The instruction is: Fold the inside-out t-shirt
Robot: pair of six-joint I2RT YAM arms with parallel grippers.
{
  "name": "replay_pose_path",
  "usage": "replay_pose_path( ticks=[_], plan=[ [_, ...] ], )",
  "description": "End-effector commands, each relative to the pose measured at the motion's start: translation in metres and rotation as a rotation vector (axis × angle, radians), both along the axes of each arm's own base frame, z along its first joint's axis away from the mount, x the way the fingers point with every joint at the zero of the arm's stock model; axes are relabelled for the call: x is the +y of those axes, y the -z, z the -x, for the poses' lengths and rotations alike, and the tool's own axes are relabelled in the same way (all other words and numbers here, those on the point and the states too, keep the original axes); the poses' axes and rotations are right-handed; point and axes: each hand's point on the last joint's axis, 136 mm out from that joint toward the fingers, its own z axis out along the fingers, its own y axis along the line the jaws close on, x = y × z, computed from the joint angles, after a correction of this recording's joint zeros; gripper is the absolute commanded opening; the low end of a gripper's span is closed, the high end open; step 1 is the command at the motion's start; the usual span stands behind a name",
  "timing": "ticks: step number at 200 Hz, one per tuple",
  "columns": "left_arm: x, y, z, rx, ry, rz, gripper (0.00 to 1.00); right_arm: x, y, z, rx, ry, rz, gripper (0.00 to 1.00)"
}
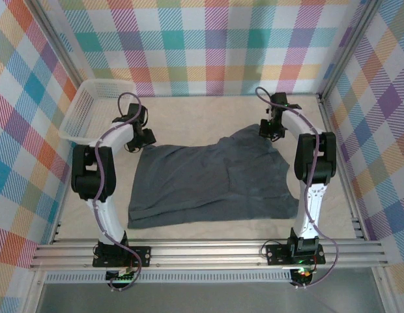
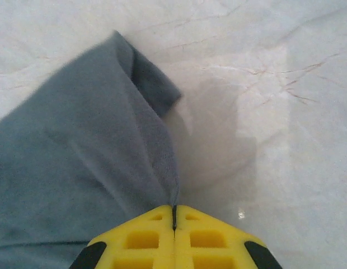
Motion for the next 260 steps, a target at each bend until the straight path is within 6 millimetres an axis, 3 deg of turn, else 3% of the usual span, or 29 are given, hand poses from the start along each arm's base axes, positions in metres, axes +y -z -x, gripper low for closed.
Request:
replay_pose_path(
  ticks=[1,30,62,84,103,118,134,167,184,202,233,260],
  plan=[
    [-0.006,0.012,-0.008,0.037,-0.011,0.071,0.64,-0.002,-0.017,0.001,-0.046,-0.001,-0.003,0.0],
    [-0.011,0.028,-0.014,0.073,-0.01,0.095,0.55,0.003,-0.013,0.004,-0.026,-0.008,-0.03,0.0],
    [0.0,0.041,-0.003,0.128,-0.029,0.039,0.29,0.004,-0.011,0.003,-0.02,0.005,-0.038,0.0],
    [0.01,0.041,-0.004,0.138,-0.04,-0.001,0.12,0.003,-0.01,0.001,-0.012,0.026,-0.042,0.0],
    [0.029,0.028,-0.006,0.124,-0.073,-0.054,0.0,-0.018,-0.011,-0.001,-0.016,0.112,-0.03,0.0],
    [0.041,0.021,-0.004,0.115,-0.104,-0.044,0.0,-0.04,-0.014,0.002,-0.03,0.183,-0.048,0.0],
    [0.039,0.017,-0.004,0.105,-0.1,-0.013,0.0,-0.051,-0.014,0.006,-0.035,0.195,-0.043,0.0],
    [0.027,0.017,-0.008,0.096,-0.093,0.046,0.0,-0.04,-0.011,0.007,-0.002,0.166,-0.091,0.0],
    [0.024,0.006,-0.013,0.07,-0.088,0.068,0.0,-0.032,-0.023,0.001,-0.032,0.147,-0.135,0.0],
    [0.024,-0.018,-0.013,0.032,-0.087,0.069,0.0,-0.028,-0.045,-0.003,-0.063,0.129,-0.164,0.0],
    [0.02,-0.058,0.012,-0.065,-0.112,0.114,0.0,-0.028,-0.075,0.011,-0.123,0.158,-0.186,0.0],
    [0.017,-0.055,0.054,-0.07,-0.152,0.159,0.0,-0.035,-0.057,0.051,-0.121,0.254,-0.199,0.0]
  ],
)
